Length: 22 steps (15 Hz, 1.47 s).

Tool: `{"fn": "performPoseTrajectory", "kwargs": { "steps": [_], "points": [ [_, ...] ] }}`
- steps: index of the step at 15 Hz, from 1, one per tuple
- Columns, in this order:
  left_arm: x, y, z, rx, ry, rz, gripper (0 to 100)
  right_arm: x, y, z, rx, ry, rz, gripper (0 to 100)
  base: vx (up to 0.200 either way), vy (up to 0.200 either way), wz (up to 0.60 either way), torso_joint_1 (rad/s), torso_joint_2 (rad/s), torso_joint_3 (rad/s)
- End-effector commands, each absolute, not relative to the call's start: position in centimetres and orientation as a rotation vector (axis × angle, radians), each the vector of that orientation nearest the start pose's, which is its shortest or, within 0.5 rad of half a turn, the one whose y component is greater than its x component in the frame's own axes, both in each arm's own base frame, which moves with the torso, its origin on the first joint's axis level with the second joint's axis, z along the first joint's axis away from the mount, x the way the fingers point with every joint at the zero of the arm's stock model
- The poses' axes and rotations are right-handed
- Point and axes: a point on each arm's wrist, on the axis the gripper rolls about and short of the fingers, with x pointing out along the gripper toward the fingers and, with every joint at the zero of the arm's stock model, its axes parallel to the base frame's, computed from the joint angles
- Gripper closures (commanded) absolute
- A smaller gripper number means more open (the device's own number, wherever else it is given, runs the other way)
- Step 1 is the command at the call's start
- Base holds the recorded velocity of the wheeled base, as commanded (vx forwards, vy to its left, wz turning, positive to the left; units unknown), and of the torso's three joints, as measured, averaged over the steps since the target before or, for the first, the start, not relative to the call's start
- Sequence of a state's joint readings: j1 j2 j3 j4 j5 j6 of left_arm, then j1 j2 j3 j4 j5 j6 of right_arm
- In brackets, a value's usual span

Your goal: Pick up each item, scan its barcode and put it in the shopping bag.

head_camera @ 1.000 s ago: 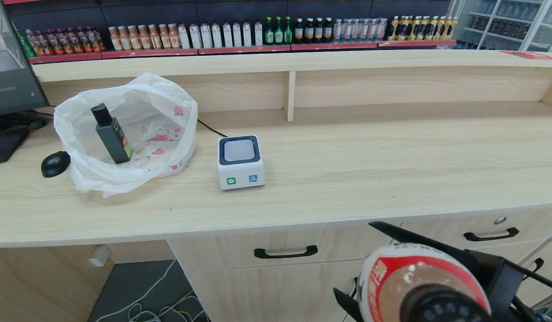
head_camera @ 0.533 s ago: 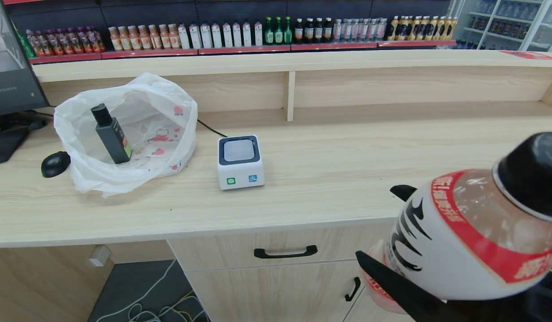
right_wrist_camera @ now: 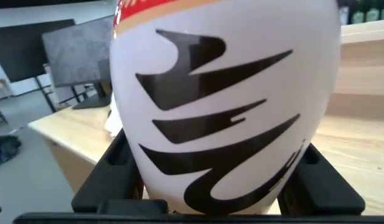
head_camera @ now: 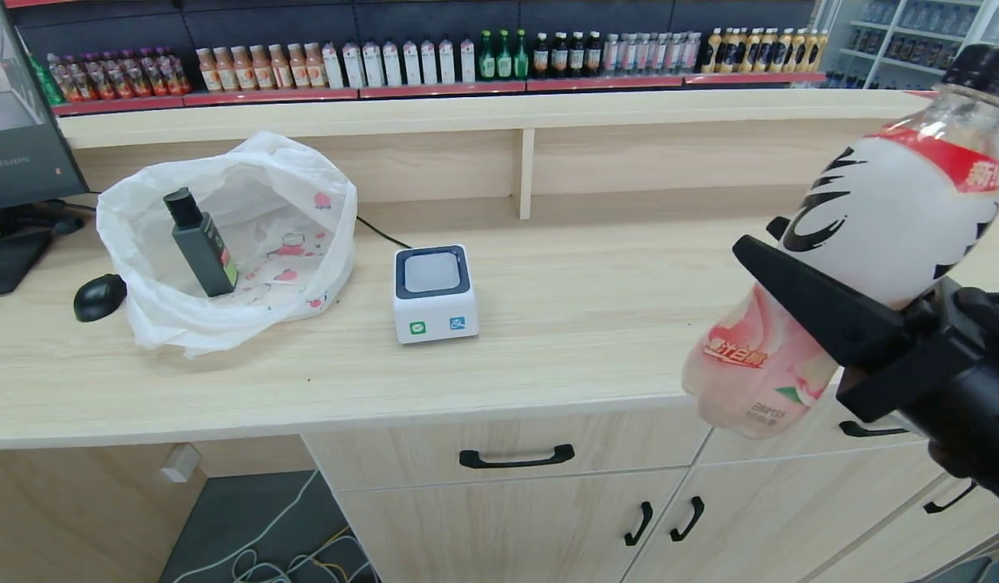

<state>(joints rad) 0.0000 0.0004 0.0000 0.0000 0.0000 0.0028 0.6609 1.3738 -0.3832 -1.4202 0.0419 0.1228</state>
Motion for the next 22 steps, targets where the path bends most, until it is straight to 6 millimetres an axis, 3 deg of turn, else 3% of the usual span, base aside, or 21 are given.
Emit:
{"fn": "performPoseTrajectory", "kwargs": {
  "steps": [1,7,12,14,22],
  "points": [
    [-2.3,0.0,7.5,0.003,0.000,0.000,0,16.0,10.8,23.4,0.247,-0.389,0.626,100,0.000,0.000,0.00,0.000,0.00,0.000],
    [-2.3,0.0,7.5,0.003,0.000,0.000,0,17.9,9.6,22.3,0.242,-0.339,0.508,100,0.000,0.000,0.00,0.000,0.00,0.000],
    [-2.3,0.0,7.5,0.005,0.000,-0.002,0,17.6,9.2,21.3,0.246,-0.309,0.415,100,0.000,0.000,0.00,0.000,0.00,0.000],
    [-2.3,0.0,7.5,0.005,0.000,-0.002,0,17.4,8.3,20.0,0.208,-0.265,0.362,100,0.000,0.000,0.00,0.000,0.00,0.000],
    [-2.3,0.0,7.5,0.005,0.000,-0.002,0,16.7,8.0,20.8,0.168,-0.330,0.366,100,0.000,0.025,0.00,0.000,0.00,0.000]
  ]
}}
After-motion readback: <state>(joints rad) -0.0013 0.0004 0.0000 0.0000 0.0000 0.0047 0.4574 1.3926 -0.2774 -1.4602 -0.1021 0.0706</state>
